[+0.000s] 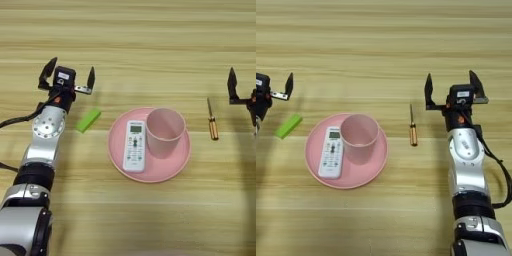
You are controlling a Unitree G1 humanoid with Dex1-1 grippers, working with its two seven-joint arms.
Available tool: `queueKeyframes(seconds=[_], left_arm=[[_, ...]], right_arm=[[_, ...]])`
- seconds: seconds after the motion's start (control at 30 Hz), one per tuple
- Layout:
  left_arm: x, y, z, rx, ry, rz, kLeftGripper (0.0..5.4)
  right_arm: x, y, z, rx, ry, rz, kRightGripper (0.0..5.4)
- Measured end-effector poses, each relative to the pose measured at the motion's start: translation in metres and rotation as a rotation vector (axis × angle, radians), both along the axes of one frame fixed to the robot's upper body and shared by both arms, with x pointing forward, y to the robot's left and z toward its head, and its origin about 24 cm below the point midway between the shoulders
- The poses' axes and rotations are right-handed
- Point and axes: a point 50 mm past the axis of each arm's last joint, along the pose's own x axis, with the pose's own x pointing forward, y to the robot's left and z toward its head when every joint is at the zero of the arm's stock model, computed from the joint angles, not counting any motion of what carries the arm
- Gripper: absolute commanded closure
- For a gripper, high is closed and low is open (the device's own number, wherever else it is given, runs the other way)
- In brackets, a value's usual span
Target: Move the objects on the table
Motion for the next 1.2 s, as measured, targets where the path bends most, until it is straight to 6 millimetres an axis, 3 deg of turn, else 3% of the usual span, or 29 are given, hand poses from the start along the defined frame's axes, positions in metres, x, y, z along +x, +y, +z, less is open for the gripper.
queueKeyframes(seconds=[0.77,1.2], left_arm=[[0.0,-0.001,0.0,0.004,0.002,-0.005,0.01],[0.0,-0.001,-0.001,0.006,0.002,-0.003,0.01]], right_arm=[[0.0,0.001,0.0,-0.004,0.002,0.009,0.0],[-0.005,0.012,0.011,0.052,-0.036,0.174,0.0]])
